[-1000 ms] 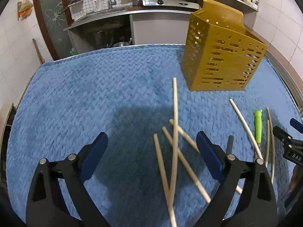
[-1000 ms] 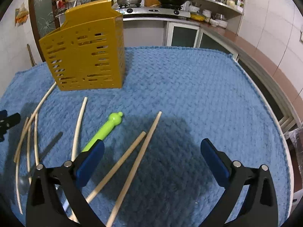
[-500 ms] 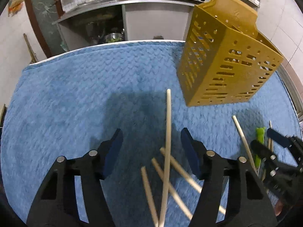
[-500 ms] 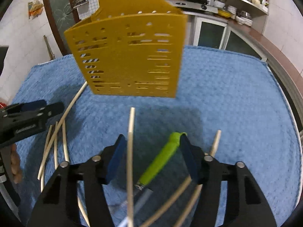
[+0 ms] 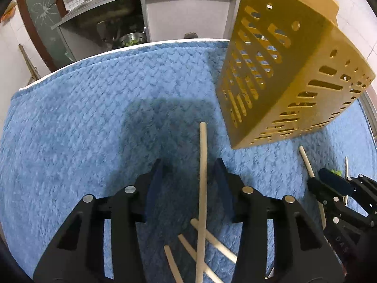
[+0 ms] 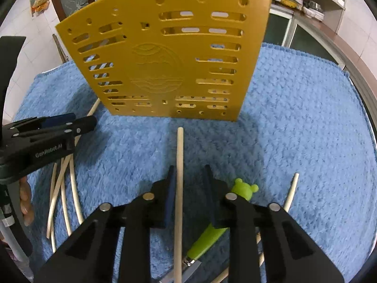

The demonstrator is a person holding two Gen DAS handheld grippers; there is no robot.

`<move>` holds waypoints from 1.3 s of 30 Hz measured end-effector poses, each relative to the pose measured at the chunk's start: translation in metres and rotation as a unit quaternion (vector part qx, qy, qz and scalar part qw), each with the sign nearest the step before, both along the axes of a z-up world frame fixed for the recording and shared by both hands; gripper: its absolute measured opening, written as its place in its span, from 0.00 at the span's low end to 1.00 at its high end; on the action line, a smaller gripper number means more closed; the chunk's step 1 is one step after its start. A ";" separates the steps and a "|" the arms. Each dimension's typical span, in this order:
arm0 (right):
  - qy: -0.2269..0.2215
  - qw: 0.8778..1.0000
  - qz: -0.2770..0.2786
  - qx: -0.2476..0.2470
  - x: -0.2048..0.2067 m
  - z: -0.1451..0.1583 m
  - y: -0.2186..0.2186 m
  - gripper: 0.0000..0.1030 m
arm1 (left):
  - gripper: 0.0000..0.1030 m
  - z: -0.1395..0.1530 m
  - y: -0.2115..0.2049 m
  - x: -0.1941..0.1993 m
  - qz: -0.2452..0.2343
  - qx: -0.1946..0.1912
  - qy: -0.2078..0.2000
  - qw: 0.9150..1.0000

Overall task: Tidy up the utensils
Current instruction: 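Lower the left gripper onto a wooden chopstick and close while the right gripper grasps another, then lift the chopstick in the left gripper toward the yellow holder while the right gripper carries its chopstick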

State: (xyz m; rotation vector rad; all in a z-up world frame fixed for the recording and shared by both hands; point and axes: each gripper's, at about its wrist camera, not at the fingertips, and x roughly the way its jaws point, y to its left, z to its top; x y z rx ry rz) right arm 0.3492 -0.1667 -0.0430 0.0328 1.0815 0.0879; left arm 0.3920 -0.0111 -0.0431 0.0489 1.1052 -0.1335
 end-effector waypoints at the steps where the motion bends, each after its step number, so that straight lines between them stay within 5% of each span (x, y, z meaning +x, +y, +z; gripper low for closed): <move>1: 0.004 1.000 -0.001 0.002 0.002 0.000 0.001 0.22 | 0.41 0.000 -0.001 0.001 -0.001 0.000 0.000 1.000; 5: 0.017 1.000 -0.007 0.012 0.010 0.003 0.000 0.19 | 0.34 0.001 0.001 0.011 0.005 -0.007 0.008 1.000; 9: 0.022 1.000 -0.002 0.010 0.014 0.007 0.004 0.09 | 0.15 0.001 0.005 0.017 0.006 -0.009 0.012 1.000; 15: 0.030 1.000 0.000 0.008 0.015 0.005 0.000 0.07 | 0.06 0.004 0.012 0.008 0.002 -0.015 0.024 1.000; 23: 0.039 0.999 0.000 0.016 0.014 0.005 0.001 0.07 | 0.04 0.004 -0.003 -0.006 -0.016 0.023 0.034 0.999; 39: -0.054 0.994 -0.008 0.098 -0.017 0.053 -0.059 0.06 | 0.04 0.073 0.017 -0.063 0.004 -0.049 -0.073 0.996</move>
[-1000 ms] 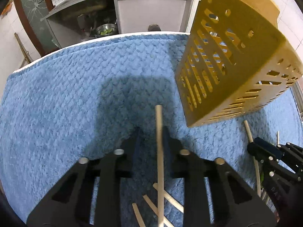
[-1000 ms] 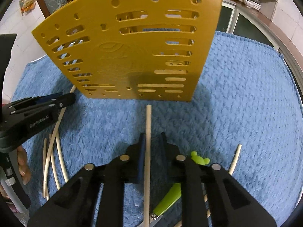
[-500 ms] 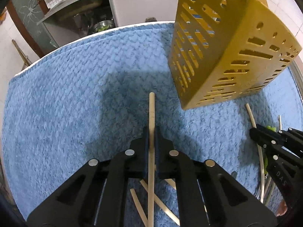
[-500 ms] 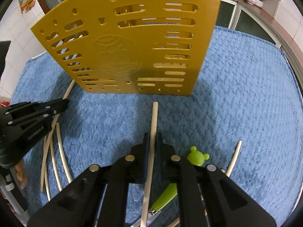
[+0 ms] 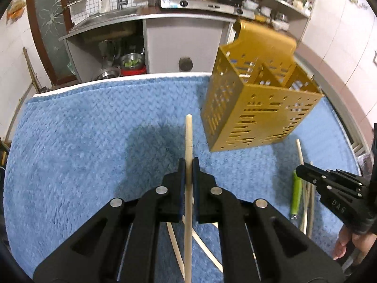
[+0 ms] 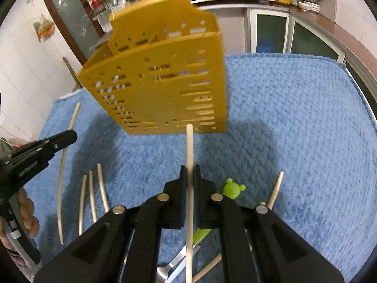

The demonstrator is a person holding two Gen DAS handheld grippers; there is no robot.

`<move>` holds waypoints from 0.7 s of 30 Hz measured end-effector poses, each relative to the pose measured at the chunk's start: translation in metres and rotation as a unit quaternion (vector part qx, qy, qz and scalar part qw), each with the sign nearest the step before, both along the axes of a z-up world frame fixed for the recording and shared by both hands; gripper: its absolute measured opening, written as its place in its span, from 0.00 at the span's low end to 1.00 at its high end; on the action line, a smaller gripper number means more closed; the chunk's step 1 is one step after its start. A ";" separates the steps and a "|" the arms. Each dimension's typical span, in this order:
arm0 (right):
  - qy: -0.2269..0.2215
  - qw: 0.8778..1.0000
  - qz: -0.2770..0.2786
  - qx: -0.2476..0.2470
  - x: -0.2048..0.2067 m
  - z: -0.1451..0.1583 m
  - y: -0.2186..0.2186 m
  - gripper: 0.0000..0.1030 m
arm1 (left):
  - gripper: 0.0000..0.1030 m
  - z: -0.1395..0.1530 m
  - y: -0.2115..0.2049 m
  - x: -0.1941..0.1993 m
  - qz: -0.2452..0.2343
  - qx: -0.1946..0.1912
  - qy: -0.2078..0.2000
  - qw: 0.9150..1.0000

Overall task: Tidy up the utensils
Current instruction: 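Lift the chopstick in the left gripper toward the yellow holder while the right gripper carries its chopstick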

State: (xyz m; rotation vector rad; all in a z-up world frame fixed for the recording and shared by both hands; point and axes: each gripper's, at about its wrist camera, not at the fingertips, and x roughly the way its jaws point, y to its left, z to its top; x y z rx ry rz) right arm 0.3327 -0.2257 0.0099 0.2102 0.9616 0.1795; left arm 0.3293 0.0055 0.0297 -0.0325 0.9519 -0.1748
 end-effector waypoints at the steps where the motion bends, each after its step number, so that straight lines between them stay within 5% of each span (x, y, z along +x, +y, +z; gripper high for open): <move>1: -0.013 1.000 0.000 0.010 -0.003 0.005 -0.006 0.06 | 0.04 0.004 0.001 -0.002 0.001 -0.003 -0.008 1.000; 12: -0.162 0.986 -0.013 0.038 -0.035 0.062 -0.034 0.06 | 0.04 0.041 -0.003 -0.031 -0.008 -0.055 -0.104 0.993; 17: -0.279 0.959 -0.028 0.041 -0.036 0.109 -0.037 0.06 | 0.04 0.080 -0.008 -0.032 -0.014 -0.085 -0.162 0.983; 21: -0.340 0.938 -0.043 0.042 -0.021 0.140 -0.041 0.06 | 0.04 0.120 -0.018 -0.026 -0.016 -0.105 -0.239 0.965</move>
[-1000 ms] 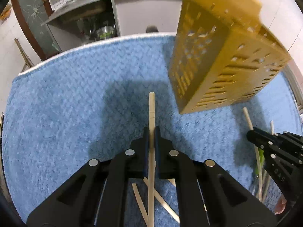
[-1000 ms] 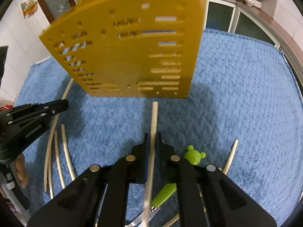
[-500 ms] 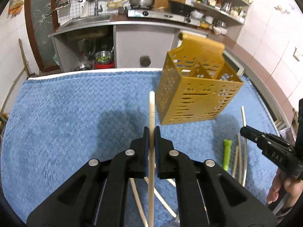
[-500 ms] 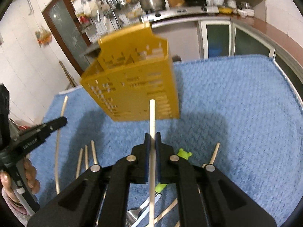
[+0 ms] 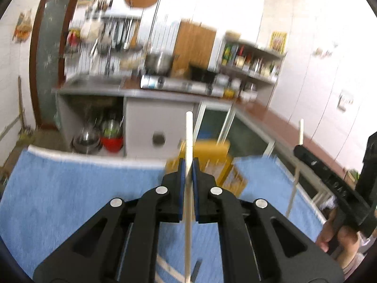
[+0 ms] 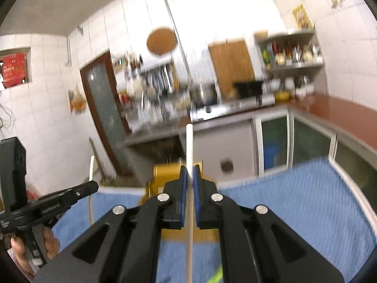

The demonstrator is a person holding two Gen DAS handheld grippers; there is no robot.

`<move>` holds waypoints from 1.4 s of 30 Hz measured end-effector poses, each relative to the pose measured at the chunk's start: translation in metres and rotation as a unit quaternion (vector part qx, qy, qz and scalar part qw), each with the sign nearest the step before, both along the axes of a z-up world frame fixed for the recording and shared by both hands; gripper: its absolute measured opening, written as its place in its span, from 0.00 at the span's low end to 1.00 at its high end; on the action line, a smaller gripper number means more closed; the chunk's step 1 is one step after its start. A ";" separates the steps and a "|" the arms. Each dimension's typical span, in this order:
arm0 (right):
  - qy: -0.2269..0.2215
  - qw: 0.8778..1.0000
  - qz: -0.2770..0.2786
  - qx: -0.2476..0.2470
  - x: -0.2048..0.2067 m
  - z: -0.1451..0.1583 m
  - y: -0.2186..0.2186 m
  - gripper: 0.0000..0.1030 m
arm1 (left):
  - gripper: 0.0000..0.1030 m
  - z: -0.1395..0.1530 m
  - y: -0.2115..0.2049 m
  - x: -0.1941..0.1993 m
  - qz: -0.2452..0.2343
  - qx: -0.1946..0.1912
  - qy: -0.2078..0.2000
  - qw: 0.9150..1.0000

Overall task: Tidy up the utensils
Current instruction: 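Lift the chopstick in the left gripper toward the yellow holder while the right gripper carries its chopstick, then drop the left gripper's chopstick into the holder while the right gripper releases its chopstick there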

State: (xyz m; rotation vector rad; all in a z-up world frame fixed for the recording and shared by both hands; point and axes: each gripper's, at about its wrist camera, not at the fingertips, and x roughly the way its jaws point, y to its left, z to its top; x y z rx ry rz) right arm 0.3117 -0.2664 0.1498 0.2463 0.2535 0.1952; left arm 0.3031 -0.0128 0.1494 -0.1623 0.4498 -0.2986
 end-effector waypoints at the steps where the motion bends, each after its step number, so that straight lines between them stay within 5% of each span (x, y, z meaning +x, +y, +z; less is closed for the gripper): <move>1: -0.014 1.000 -0.004 -0.002 0.005 0.005 0.001 0.06 | 0.04 0.009 -0.004 0.003 0.002 -0.004 -0.026 1.000; 8: -0.107 0.993 -0.041 0.004 0.040 0.025 0.002 0.06 | 0.04 0.036 -0.027 0.040 0.026 0.007 -0.137 0.990; 14: -0.162 0.985 -0.063 -0.004 0.065 0.017 0.016 0.06 | 0.04 0.024 -0.033 0.079 0.059 -0.003 -0.163 0.985; 23: -0.143 0.987 -0.055 -0.043 0.081 -0.026 0.034 0.06 | 0.04 -0.023 -0.036 0.113 0.063 0.004 -0.131 0.989; 42: -0.042 0.995 -0.028 -0.083 0.072 -0.093 0.039 0.07 | 0.09 -0.087 -0.025 0.090 0.047 0.054 -0.045 0.996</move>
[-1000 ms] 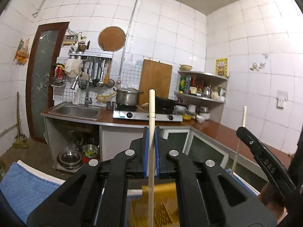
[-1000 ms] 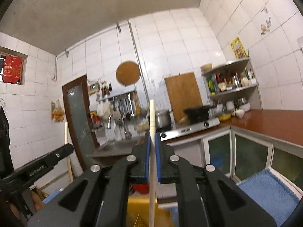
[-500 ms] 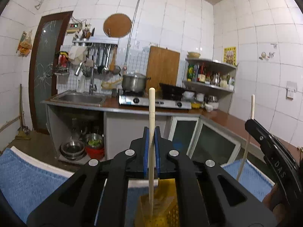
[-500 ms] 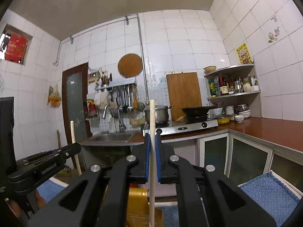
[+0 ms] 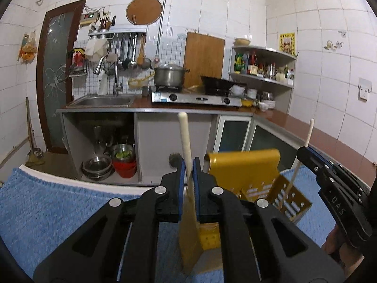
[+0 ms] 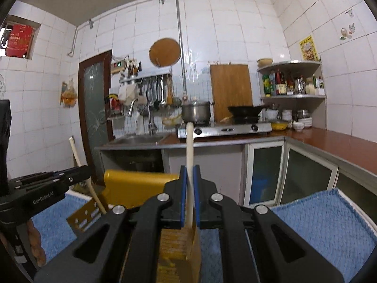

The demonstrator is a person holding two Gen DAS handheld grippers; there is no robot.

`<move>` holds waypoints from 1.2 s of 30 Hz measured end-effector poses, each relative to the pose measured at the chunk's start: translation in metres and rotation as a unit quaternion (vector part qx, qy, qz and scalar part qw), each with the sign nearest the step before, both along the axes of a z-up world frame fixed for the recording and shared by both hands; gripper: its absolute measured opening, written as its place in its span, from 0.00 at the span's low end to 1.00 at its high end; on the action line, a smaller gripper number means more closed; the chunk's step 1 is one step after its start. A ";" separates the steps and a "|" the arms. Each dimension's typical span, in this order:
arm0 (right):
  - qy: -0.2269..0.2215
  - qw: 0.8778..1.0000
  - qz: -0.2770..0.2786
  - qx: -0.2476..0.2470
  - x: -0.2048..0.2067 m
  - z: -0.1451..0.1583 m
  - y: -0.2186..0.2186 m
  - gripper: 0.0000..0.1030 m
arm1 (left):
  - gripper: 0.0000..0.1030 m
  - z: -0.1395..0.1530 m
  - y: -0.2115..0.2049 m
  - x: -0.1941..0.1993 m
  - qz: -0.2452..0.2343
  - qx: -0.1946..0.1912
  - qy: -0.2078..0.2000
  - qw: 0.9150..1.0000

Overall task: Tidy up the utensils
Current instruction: 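Drop the left gripper's chopstick into the holder while the right gripper releases its chopstick there, then close the left gripper on a loose chopstick while the right gripper grasps another chopstick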

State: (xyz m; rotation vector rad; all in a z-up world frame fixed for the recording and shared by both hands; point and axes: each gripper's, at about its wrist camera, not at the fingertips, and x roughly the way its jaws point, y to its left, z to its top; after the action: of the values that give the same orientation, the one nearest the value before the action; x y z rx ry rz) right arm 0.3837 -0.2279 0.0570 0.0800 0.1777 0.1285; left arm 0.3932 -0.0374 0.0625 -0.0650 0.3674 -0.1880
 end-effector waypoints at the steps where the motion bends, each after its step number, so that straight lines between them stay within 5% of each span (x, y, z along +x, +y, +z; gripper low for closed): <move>1: 0.011 1.000 0.001 0.000 0.000 -0.001 0.000 0.07 | 0.19 0.000 0.002 -0.001 0.001 0.001 0.007 1.000; 3: 0.034 0.999 0.003 0.006 -0.001 0.001 -0.002 0.15 | 0.42 0.002 0.006 -0.004 0.003 -0.003 0.017 1.000; 5: 0.037 0.999 0.002 0.013 -0.010 0.006 -0.004 0.49 | 0.57 0.008 0.014 -0.013 0.005 -0.015 0.018 1.000; 10: 0.051 0.999 0.001 0.001 -0.037 0.020 -0.005 0.50 | 0.70 0.022 0.031 -0.040 0.010 -0.022 0.037 0.999; 13: 0.066 0.998 -0.007 -0.014 -0.060 0.026 -0.005 0.57 | 0.90 0.027 0.044 -0.061 0.009 -0.024 0.047 0.999; 19: 0.118 0.992 -0.017 -0.027 -0.098 0.024 -0.005 0.70 | 0.95 0.019 0.063 -0.106 0.019 0.013 0.082 0.996; 27: 0.191 0.980 -0.039 -0.028 -0.119 -0.015 -0.012 0.70 | 0.95 -0.020 0.077 -0.134 0.034 0.014 0.158 0.987; 36: 0.287 0.953 -0.093 -0.006 -0.123 -0.071 -0.038 0.70 | 0.95 -0.074 0.081 -0.140 0.046 0.018 0.244 0.969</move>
State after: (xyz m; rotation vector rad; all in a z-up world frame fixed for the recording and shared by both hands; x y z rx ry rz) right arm 0.2603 -0.2664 -0.0138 0.1200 0.7509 -0.0878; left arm 0.2532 0.0438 -0.0112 -0.0929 0.8574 -0.0701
